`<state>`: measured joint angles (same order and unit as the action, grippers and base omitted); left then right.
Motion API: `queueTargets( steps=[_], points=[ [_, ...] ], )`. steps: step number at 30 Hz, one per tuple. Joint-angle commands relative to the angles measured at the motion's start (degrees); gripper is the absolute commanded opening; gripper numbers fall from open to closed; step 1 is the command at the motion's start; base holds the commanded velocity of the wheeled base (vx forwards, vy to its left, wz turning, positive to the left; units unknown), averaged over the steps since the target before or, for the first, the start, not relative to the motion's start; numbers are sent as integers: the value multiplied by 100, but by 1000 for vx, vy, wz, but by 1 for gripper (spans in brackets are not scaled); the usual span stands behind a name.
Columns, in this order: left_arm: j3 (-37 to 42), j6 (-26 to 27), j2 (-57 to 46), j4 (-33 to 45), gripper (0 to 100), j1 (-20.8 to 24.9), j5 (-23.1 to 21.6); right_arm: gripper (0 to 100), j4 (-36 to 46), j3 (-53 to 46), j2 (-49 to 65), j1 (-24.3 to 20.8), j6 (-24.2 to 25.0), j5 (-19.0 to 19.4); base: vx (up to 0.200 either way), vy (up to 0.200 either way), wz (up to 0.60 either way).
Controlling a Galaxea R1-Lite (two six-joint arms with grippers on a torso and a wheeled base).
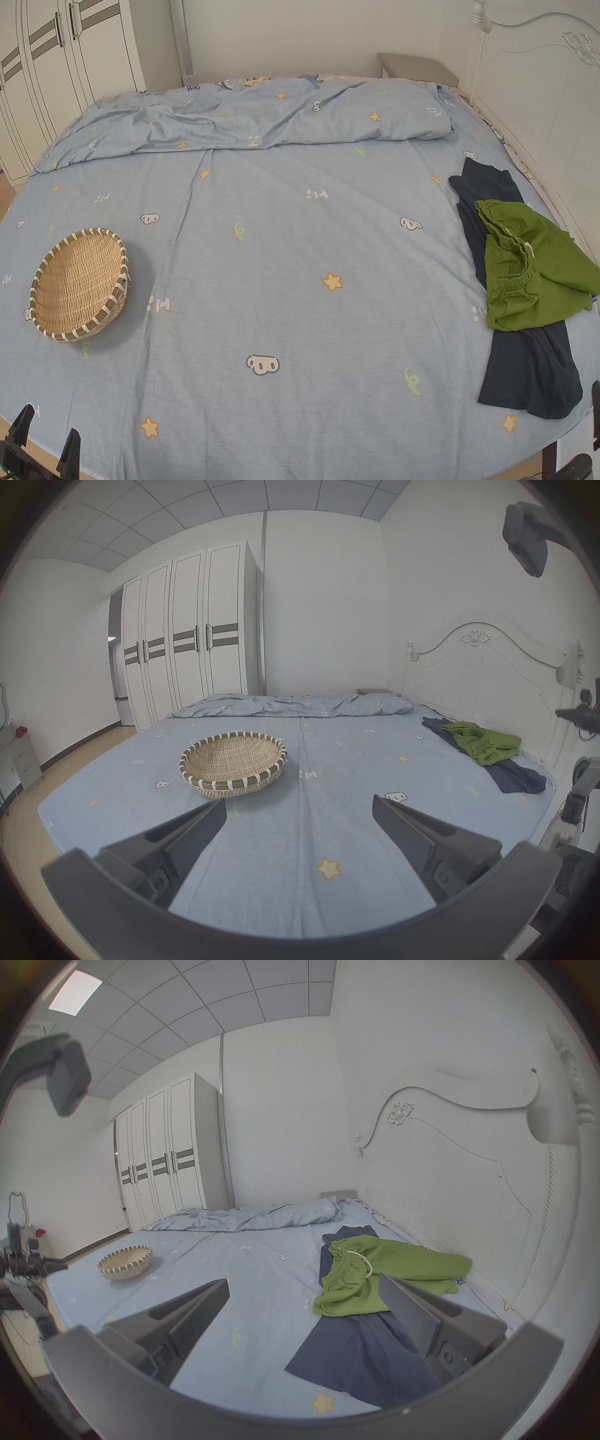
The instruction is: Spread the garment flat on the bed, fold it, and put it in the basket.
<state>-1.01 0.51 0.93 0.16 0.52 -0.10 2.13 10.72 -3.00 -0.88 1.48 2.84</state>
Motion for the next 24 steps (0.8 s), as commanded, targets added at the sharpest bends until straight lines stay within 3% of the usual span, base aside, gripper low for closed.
queueTargets(
  steps=[1,6,10,14,16,17,22,24],
  points=[
    [92,2,-93,2,100,0,1,100,1878,2901,-2680,-387,230,50,0,0,0],
    [92,2,-93,2,100,0,1,100,1272,3024,-4640,-88,151,-530,0,0,0],
    [92,2,-93,2,100,0,1,100,604,3279,-5976,167,-112,-776,0,0,0],
    [92,2,-93,2,100,0,1,100,393,3815,-7197,105,-156,-1093,0,0,0],
    [92,2,-93,2,100,0,1,100,393,3815,-7197,105,-156,-1093,0,0,0],
    [92,2,-93,2,100,0,1,100,393,4246,-8006,-18,-148,-1409,0,0,0],
    [92,2,-93,2,100,0,1,100,261,4817,-8999,-26,-77,-1664,0,0,0],
    [92,2,-93,2,100,0,1,100,138,5142,-9386,-18,-77,-2033,0,0,0]
  ],
)
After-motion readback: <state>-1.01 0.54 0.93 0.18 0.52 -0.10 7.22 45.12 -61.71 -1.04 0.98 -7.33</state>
